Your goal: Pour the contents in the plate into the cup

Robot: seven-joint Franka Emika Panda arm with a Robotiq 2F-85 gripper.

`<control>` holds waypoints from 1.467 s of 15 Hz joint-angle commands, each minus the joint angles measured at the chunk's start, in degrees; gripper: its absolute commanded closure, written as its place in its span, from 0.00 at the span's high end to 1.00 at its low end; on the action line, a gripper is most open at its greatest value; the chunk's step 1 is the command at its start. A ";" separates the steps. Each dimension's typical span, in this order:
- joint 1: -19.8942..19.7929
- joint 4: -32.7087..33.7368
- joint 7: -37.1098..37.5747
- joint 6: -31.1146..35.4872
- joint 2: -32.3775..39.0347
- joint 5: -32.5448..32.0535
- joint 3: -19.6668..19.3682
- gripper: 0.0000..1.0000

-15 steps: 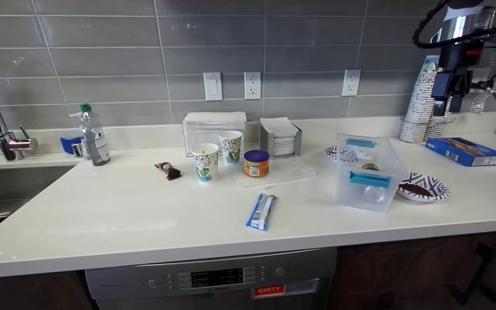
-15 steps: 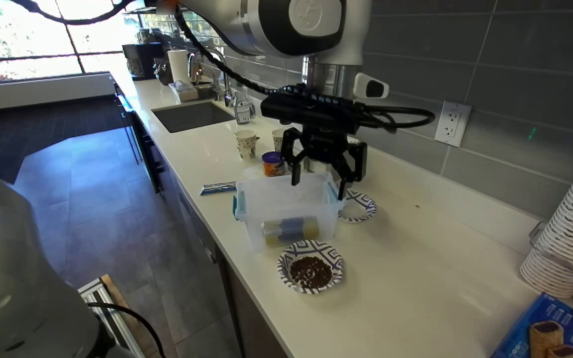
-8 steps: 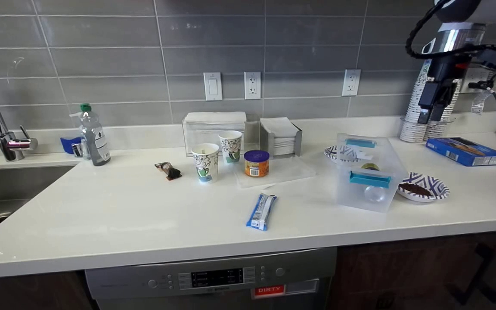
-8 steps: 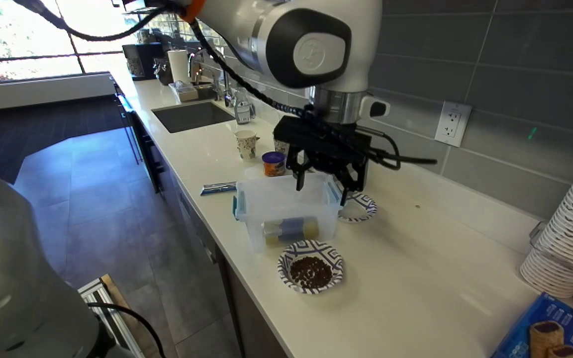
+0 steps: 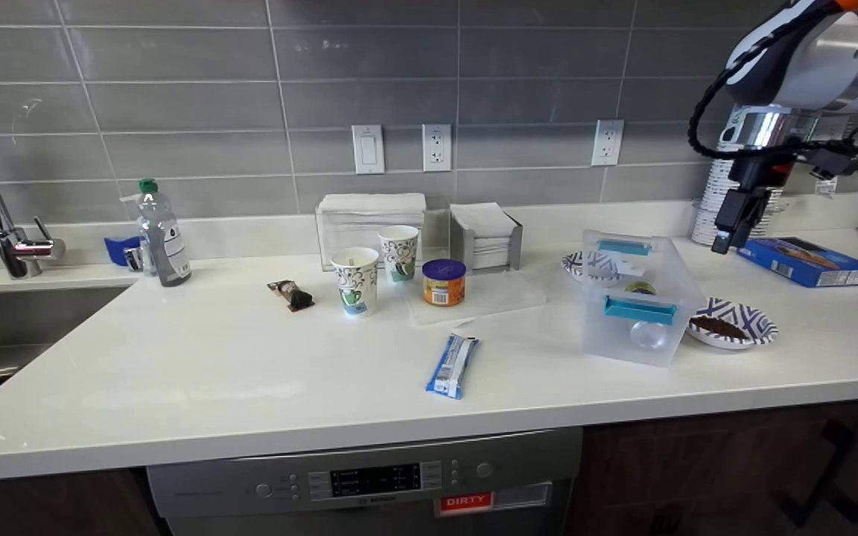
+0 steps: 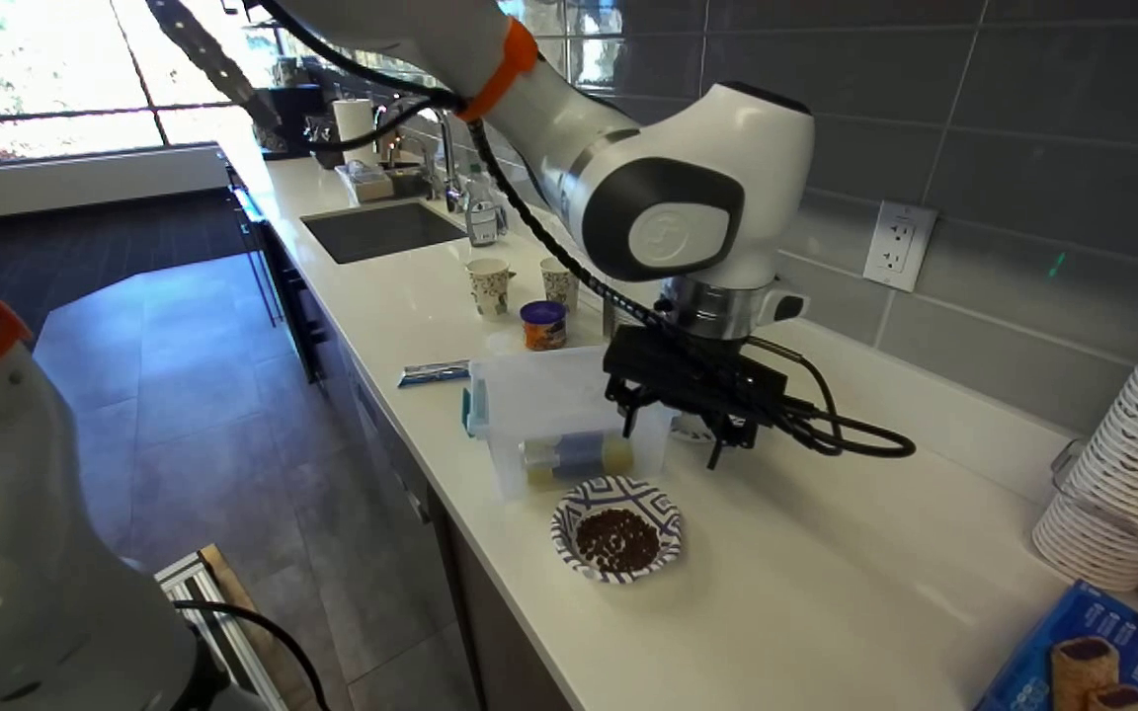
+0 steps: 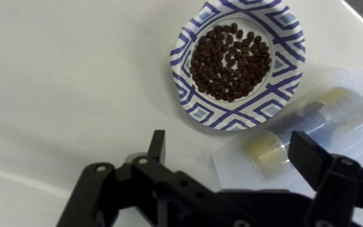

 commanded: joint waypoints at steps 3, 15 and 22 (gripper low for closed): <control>-3.02 2.14 -1.90 1.45 4.44 -0.69 3.02 1.00; -8.22 5.29 -22.60 0.45 11.33 4.37 5.59 1.00; -10.00 5.34 -29.89 -1.88 14.51 5.15 7.19 1.00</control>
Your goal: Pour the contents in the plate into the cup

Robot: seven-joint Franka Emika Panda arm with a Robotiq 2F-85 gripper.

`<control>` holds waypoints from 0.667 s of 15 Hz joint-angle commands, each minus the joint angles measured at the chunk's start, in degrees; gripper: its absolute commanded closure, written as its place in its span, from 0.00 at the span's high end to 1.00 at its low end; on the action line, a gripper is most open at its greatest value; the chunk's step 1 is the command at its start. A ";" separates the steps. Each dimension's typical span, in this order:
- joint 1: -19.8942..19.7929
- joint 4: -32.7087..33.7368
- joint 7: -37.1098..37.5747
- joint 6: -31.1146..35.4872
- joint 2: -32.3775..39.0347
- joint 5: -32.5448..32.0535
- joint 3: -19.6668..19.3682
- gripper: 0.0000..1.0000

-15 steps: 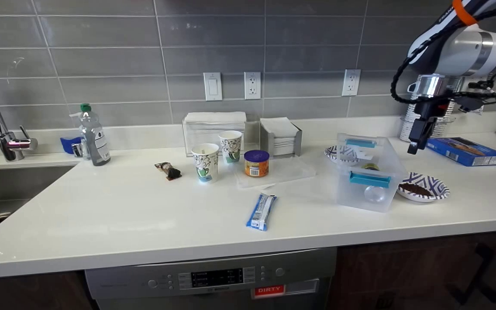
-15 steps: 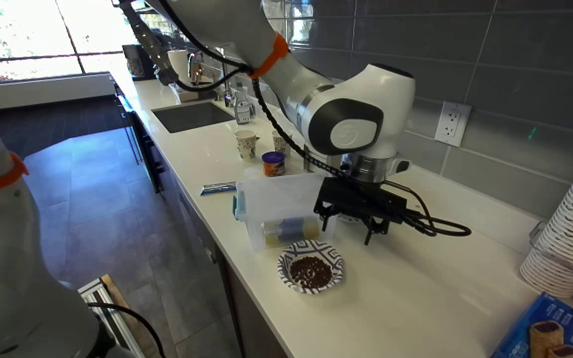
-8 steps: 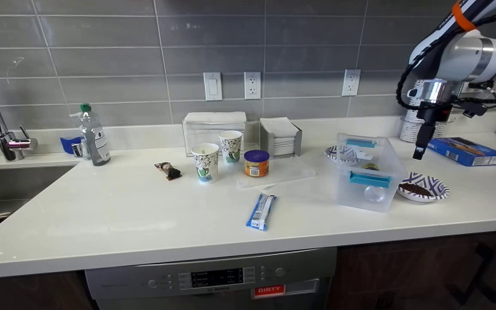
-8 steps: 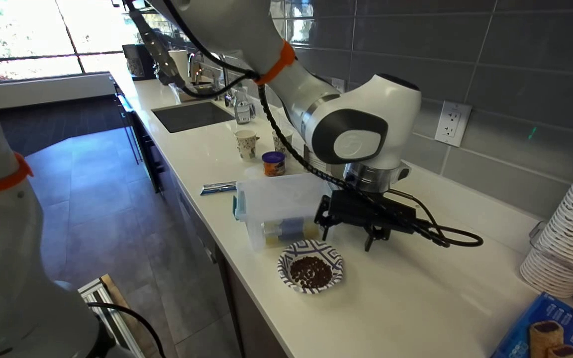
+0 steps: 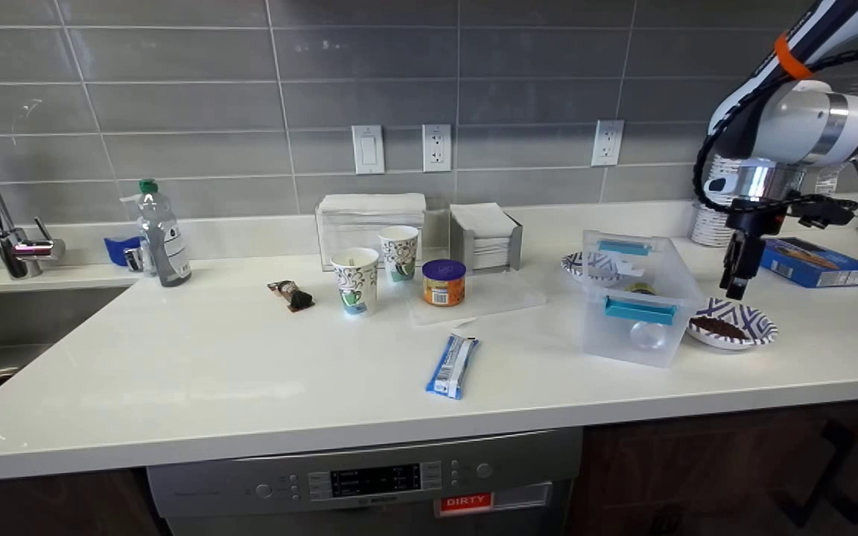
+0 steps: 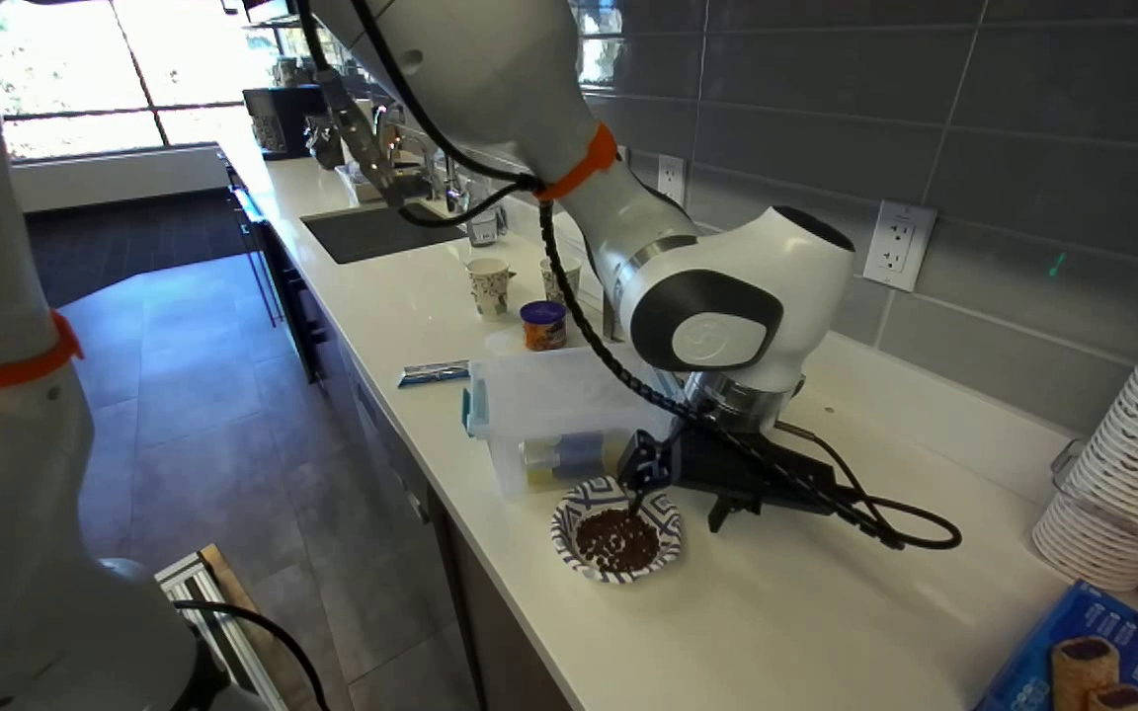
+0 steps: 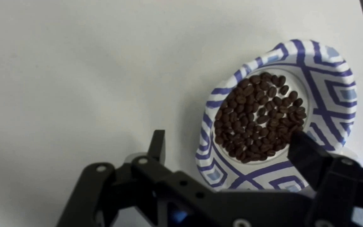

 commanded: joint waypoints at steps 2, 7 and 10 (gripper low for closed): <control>-1.67 1.13 -4.51 -1.47 2.32 2.05 1.92 1.00; -2.48 1.37 -7.46 0.02 3.51 4.17 2.96 0.71; -2.94 1.96 -9.26 0.00 4.06 5.36 3.16 0.51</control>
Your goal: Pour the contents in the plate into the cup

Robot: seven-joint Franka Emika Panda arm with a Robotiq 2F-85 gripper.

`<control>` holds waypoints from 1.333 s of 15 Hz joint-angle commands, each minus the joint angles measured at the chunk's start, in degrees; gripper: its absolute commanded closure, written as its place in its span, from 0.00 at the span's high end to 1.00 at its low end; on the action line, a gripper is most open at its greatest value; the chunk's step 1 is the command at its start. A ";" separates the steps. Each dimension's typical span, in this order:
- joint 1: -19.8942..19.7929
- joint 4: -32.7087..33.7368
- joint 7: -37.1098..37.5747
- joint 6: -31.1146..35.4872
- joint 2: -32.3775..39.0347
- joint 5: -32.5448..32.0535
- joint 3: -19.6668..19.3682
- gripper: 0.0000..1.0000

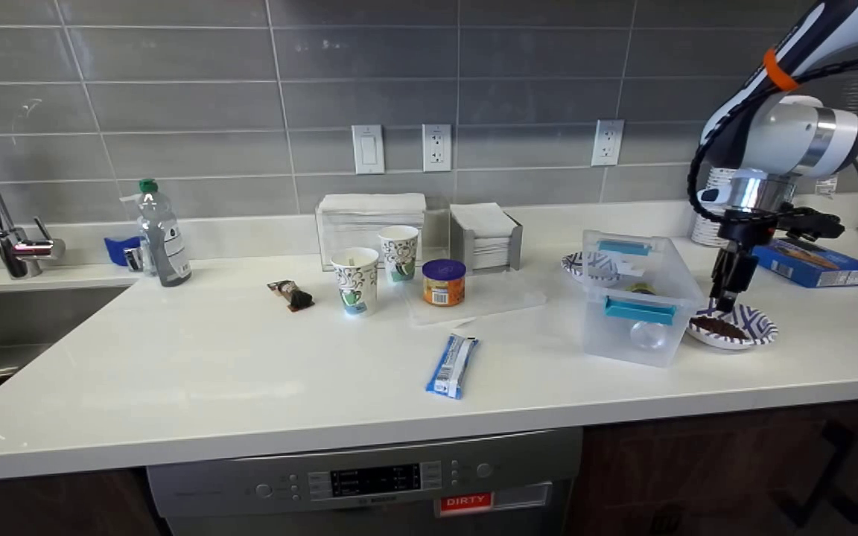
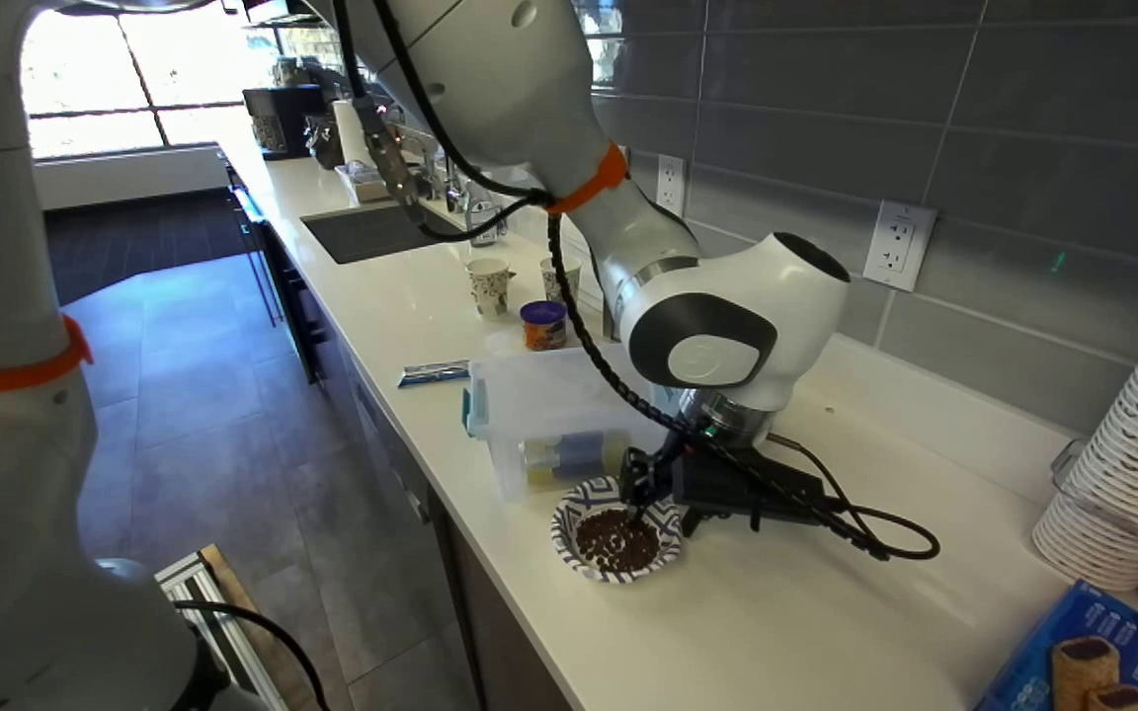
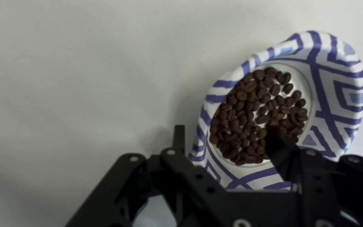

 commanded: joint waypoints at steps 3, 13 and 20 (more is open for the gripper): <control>-1.69 2.15 -4.00 -0.15 2.29 2.49 0.96 0.50; -2.90 3.71 -6.13 -0.45 4.81 2.31 1.38 0.07; -2.41 2.80 -4.87 -1.24 3.21 1.40 1.38 0.01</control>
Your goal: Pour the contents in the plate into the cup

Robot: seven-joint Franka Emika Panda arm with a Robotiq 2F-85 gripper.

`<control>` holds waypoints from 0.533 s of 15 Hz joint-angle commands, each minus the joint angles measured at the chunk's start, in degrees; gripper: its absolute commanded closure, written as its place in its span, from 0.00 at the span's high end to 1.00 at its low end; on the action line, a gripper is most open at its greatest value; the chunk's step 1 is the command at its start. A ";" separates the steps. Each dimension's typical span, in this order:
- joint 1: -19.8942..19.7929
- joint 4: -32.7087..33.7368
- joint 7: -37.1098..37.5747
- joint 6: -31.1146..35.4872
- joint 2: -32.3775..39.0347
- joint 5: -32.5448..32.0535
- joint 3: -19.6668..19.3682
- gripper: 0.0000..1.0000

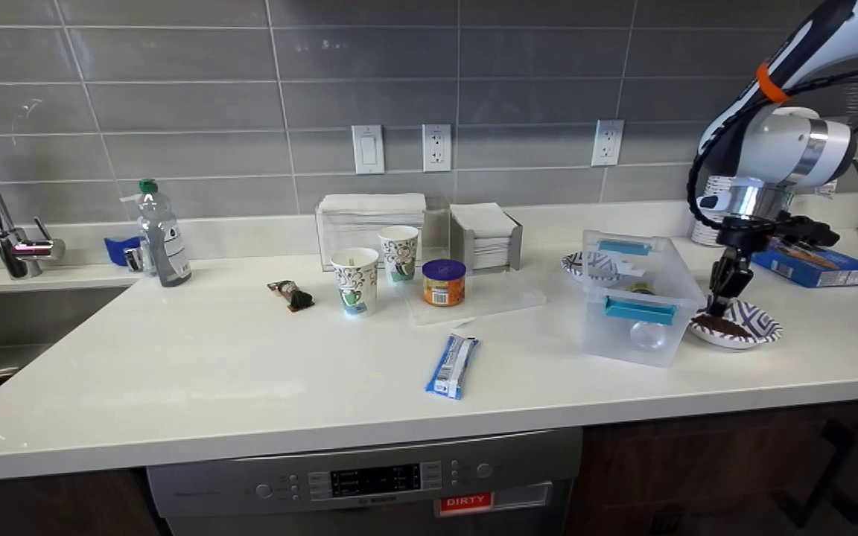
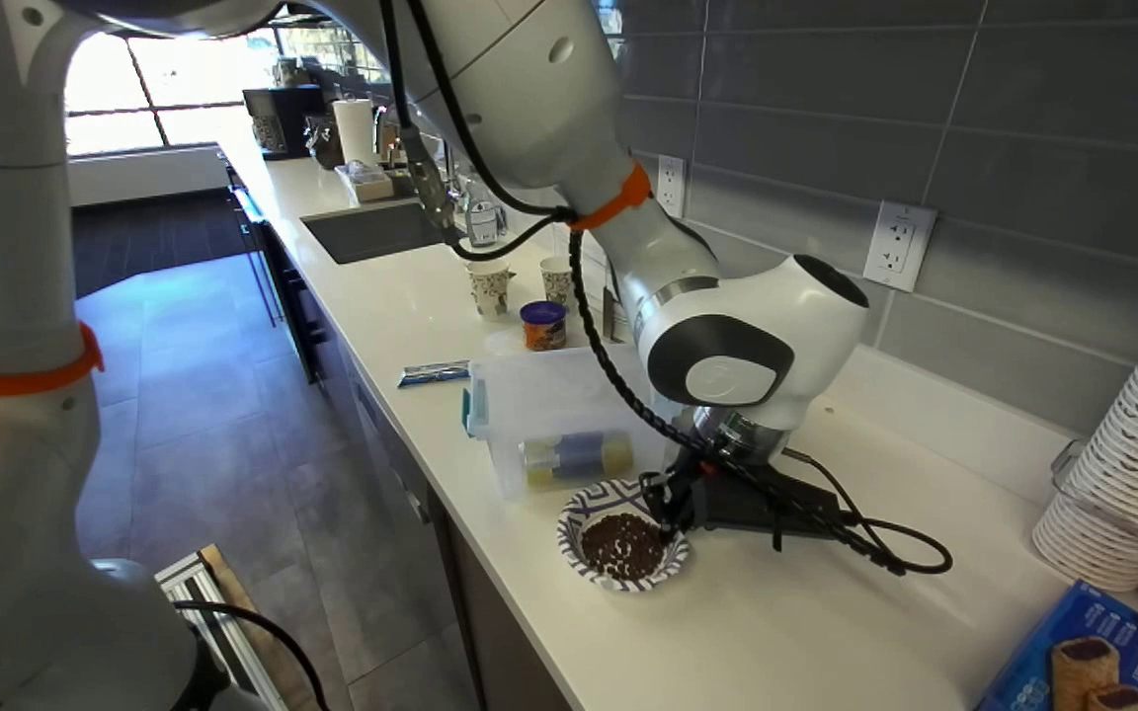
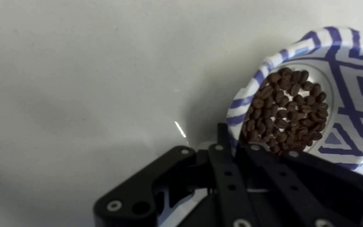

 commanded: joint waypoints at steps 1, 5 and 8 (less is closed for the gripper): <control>-0.34 -0.26 0.36 -1.45 -0.82 -0.19 0.24 0.01; 0.01 -0.17 3.74 -4.48 -2.71 -2.09 -0.98 0.01; 0.00 1.10 8.13 -9.57 -4.42 -3.61 -2.49 0.01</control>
